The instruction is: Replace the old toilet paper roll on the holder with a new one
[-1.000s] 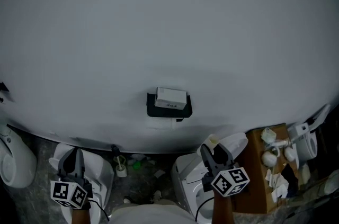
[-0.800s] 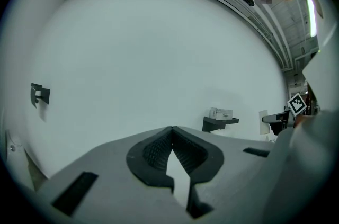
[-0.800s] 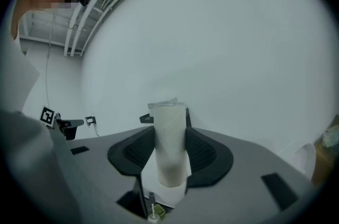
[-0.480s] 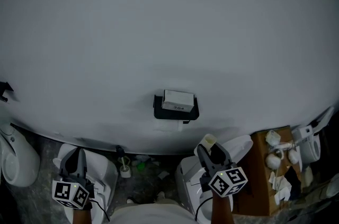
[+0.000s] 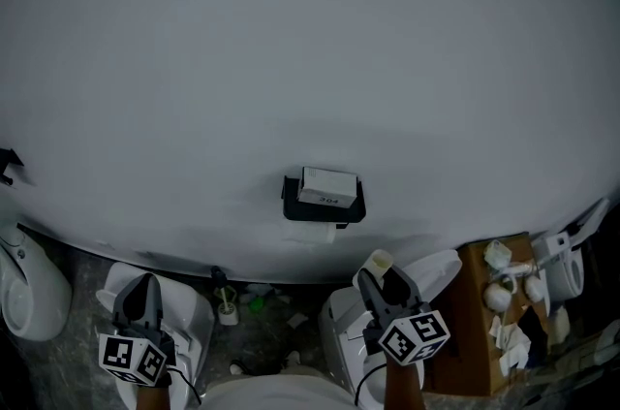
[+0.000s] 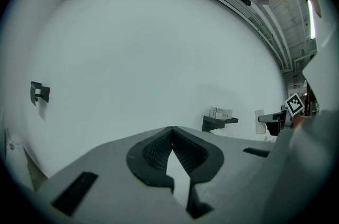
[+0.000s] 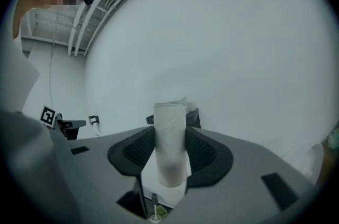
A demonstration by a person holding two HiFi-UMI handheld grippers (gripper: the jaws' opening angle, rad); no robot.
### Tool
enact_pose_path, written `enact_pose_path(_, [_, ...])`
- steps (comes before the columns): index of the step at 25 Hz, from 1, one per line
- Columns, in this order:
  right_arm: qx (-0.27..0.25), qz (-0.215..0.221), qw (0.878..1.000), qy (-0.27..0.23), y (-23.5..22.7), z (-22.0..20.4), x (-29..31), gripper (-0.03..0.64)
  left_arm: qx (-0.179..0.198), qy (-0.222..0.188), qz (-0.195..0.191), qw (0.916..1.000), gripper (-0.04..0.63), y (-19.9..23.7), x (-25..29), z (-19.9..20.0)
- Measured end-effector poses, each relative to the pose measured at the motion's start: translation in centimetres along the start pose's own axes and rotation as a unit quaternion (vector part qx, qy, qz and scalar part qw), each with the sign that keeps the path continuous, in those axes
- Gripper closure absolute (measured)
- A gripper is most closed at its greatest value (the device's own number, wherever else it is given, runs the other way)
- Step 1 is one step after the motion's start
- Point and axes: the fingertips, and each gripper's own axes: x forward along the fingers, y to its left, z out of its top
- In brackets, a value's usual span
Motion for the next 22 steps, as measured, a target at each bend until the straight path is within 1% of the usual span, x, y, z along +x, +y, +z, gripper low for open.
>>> enact_pose_path(4, [0.004,-0.005,1.000,0.005,-0.3,-0.7,-0.2,0.434,-0.004,0.004,0.000,1.0000,0.589,-0.3,-0.2,-0.5])
enact_pose_path(9, [-0.017,-0.018,1.000,-0.004,-0.2,-0.4,-0.4,0.439,-0.007,0.005,-0.004,1.0000,0.589,-1.0,-0.1,-0.8])
enact_pose_path(14, [-0.030,-0.003,1.000,-0.004,0.3,-0.2,-0.2,0.437,-0.011,0.002,-0.006,0.9999,0.589,-1.8,-0.1,-1.4])
enact_pose_path(22, [-0.038,0.020,0.999,-0.007,1.9,0.1,0.3,0.437,-0.013,0.003,0.008,0.9999,0.589,-1.5,-1.5,-1.7])
